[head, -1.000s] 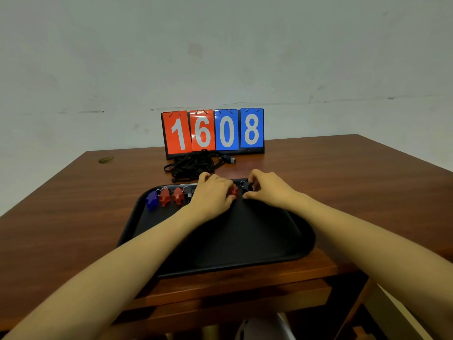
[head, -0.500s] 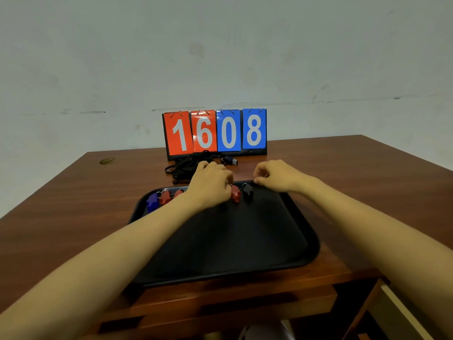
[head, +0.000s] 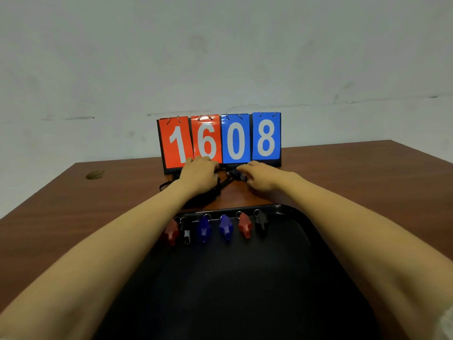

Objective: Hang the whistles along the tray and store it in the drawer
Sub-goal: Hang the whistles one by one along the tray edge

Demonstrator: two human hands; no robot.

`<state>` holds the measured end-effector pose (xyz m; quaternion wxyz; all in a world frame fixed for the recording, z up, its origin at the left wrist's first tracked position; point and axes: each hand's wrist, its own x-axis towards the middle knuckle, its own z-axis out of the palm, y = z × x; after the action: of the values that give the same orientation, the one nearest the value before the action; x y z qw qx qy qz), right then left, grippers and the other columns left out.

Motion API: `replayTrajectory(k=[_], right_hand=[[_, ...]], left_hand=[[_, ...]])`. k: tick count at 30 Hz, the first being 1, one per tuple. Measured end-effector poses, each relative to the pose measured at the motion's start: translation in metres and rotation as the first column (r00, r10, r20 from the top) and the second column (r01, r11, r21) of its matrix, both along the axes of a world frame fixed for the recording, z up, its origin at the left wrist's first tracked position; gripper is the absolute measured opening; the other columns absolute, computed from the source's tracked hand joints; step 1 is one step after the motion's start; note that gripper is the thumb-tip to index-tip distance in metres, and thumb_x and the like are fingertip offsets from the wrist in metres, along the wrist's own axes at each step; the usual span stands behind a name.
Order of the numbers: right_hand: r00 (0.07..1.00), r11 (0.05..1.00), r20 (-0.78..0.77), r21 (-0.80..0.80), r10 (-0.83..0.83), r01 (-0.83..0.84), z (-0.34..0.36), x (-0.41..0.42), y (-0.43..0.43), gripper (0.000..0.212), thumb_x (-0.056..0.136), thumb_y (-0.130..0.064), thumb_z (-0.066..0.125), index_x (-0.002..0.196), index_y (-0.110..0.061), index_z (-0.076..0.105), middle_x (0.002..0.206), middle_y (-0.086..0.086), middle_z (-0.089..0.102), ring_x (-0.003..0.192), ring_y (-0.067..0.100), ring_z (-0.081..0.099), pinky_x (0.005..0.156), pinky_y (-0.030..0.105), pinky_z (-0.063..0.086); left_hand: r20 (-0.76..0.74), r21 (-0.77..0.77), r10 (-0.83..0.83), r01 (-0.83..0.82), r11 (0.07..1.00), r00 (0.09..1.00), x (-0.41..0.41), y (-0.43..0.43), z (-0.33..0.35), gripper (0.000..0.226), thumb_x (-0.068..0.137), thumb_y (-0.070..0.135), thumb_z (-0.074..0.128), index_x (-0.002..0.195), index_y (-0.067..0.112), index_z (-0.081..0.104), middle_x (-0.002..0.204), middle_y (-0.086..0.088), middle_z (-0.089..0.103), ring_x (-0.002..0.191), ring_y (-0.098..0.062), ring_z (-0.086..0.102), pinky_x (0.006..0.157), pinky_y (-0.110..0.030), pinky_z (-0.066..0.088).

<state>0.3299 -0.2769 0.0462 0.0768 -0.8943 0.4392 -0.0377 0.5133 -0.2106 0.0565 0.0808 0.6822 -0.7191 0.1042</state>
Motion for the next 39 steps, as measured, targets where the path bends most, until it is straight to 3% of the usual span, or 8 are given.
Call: replayTrajectory(k=[3, 6, 10, 13, 19, 23, 29, 39], right_hand=[[0.999, 0.999, 0.018, 0.028, 0.031, -0.031, -0.007, 0.013, -0.009, 0.058, 0.097, -0.021, 0.046, 0.15, -0.027, 0.021, 0.152, 0.007, 0.029, 0.138, 0.026, 0.031, 0.114, 0.04, 0.03], [0.998, 0.999, 0.038, 0.008, 0.047, -0.047, -0.013, 0.017, -0.01, 0.052, 0.098, -0.021, 0.044, 0.147, -0.024, 0.028, 0.148, 0.009, 0.038, 0.134, 0.026, 0.038, 0.111, 0.039, 0.034], [0.996, 0.998, 0.08, -0.042, 0.046, -0.043, -0.011, 0.012, -0.005, 0.044, 0.095, -0.01, 0.048, 0.138, -0.018, 0.041, 0.134, 0.011, 0.051, 0.119, 0.025, 0.051, 0.097, 0.033, 0.043], [0.994, 0.998, 0.106, -0.059, 0.038, -0.032, -0.004, 0.005, 0.003, 0.044, 0.095, -0.011, 0.05, 0.138, -0.016, 0.041, 0.134, 0.011, 0.052, 0.119, 0.025, 0.052, 0.099, 0.034, 0.043], [0.97, 0.994, 0.241, -0.109, 0.027, -0.001, 0.013, -0.02, 0.04, 0.038, 0.093, -0.02, 0.056, 0.129, -0.014, 0.047, 0.123, 0.01, 0.058, 0.106, 0.023, 0.057, 0.091, 0.032, 0.047], [0.967, 0.991, 0.253, -0.132, 0.011, 0.023, 0.019, -0.047, 0.075, 0.037, 0.089, -0.026, 0.061, 0.123, -0.014, 0.051, 0.119, 0.007, 0.061, 0.103, 0.02, 0.06, 0.086, 0.027, 0.05], [0.97, 0.994, 0.242, -0.088, -0.041, 0.064, 0.018, -0.082, 0.128, 0.038, 0.087, -0.026, 0.062, 0.123, -0.017, 0.052, 0.117, 0.005, 0.062, 0.1, 0.02, 0.061, 0.087, 0.031, 0.052], [0.982, 0.984, 0.14, -0.107, -0.128, 0.144, -0.006, -0.078, 0.145, 0.04, 0.087, -0.033, 0.06, 0.123, -0.018, 0.055, 0.116, 0.005, 0.063, 0.102, 0.022, 0.058, 0.085, 0.038, 0.053]], left_hand=[[0.037, 0.132, -0.023, 0.018, 0.991, 0.999, 0.003, -0.008, -0.006, 0.041, 0.094, 0.04, 0.046, 0.129, 0.022, 0.052, 0.13, -0.006, 0.053, 0.12, -0.027, 0.047, 0.102, -0.043, 0.036], [0.035, 0.217, 0.024, -0.031, 0.976, 0.999, 0.008, -0.009, -0.014, 0.041, 0.095, 0.043, 0.045, 0.126, 0.019, 0.054, 0.126, -0.008, 0.055, 0.115, -0.027, 0.052, 0.096, -0.042, 0.04], [0.009, 0.15, 0.069, -0.069, 0.986, 0.998, 0.02, -0.005, -0.019, 0.034, 0.095, 0.032, 0.049, 0.124, 0.017, 0.055, 0.125, -0.01, 0.054, 0.112, -0.029, 0.052, 0.094, -0.043, 0.041], [-0.006, 0.085, 0.064, -0.063, 0.994, 0.998, 0.022, -0.002, -0.02, 0.036, 0.093, 0.028, 0.052, 0.127, 0.018, 0.054, 0.13, -0.01, 0.05, 0.119, -0.03, 0.046, 0.099, -0.044, 0.038], [-0.109, -0.141, -0.125, 0.109, 0.984, 0.986, -0.013, 0.027, -0.004, 0.028, 0.093, 0.029, 0.052, 0.115, 0.017, 0.064, 0.116, -0.005, 0.061, 0.107, -0.023, 0.054, 0.093, -0.038, 0.044], [-0.168, -0.114, -0.261, 0.245, 0.963, 0.951, -0.053, 0.066, 0.005, 0.031, 0.093, 0.035, 0.052, 0.111, 0.016, 0.067, 0.115, -0.001, 0.063, 0.105, -0.017, 0.056, 0.092, -0.035, 0.047], [-0.09, 0.017, -0.328, 0.331, 0.944, 0.94, -0.084, 0.112, -0.007, 0.036, 0.092, 0.043, 0.051, 0.117, 0.021, 0.063, 0.12, 0.001, 0.06, 0.106, -0.015, 0.054, 0.092, -0.033, 0.046], [-0.044, 0.076, -0.261, 0.264, 0.962, 0.964, -0.093, 0.127, -0.015, 0.043, 0.092, 0.048, 0.048, 0.128, 0.025, 0.055, 0.131, 0.003, 0.055, 0.128, -0.016, 0.042, 0.113, -0.045, 0.018]])
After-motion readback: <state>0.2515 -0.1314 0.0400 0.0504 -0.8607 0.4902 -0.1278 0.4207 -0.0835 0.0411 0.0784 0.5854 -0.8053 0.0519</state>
